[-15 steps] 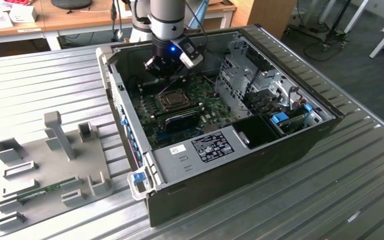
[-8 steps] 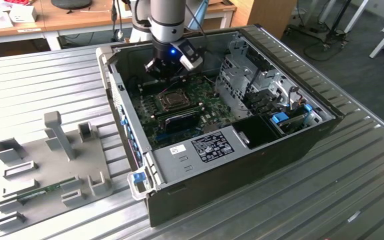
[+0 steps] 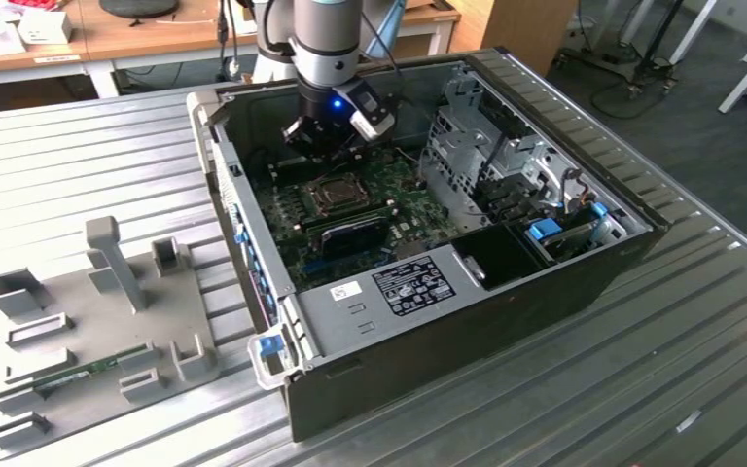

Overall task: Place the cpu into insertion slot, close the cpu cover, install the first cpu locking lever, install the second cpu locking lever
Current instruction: 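Install the first cpu locking lever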

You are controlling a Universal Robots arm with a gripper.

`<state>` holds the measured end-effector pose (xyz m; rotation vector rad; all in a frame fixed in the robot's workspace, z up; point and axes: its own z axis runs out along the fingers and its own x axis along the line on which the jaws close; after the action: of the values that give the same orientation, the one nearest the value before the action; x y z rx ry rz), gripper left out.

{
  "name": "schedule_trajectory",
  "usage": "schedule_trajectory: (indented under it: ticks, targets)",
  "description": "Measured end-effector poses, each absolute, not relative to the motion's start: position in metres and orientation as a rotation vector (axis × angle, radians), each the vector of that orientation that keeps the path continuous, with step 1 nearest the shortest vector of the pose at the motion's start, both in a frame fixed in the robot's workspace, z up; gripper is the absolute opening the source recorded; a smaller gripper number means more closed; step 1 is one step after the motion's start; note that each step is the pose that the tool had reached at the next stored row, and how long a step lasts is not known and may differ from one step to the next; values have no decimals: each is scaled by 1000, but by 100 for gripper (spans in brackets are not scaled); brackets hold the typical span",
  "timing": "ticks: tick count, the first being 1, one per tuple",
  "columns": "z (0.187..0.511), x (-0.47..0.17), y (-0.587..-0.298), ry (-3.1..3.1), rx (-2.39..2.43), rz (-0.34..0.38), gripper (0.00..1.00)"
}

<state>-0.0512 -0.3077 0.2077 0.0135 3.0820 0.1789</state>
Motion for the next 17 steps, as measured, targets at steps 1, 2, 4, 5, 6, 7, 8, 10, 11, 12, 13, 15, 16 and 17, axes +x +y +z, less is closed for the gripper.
schedule_trajectory:
  ticks: [1,2,4,5,6,7,8,10,11,12,13,15,16,17]
  targets:
    - [208,-51,-308,3082,14,179,10]
    - [207,-50,-308,3082,13,179,10]
    - [207,-48,-308,3082,13,180,10]
    - [207,-47,-308,3082,13,180,10]
    - [207,-46,-308,3082,13,180,10]
    - [207,-45,-308,3082,13,180,10]
    - [207,-45,-308,3082,13,180,10]
    - [207,-43,-308,3082,13,181,10]
    - [207,-42,-308,3082,14,181,10]
    - [207,-42,-308,3082,14,181,10]
    - [206,-41,-308,3082,14,182,10]
    - [206,-40,-307,3082,14,181,10]
    - [206,-40,-307,3082,14,181,10]
    - [206,-40,-307,3082,14,182,10]
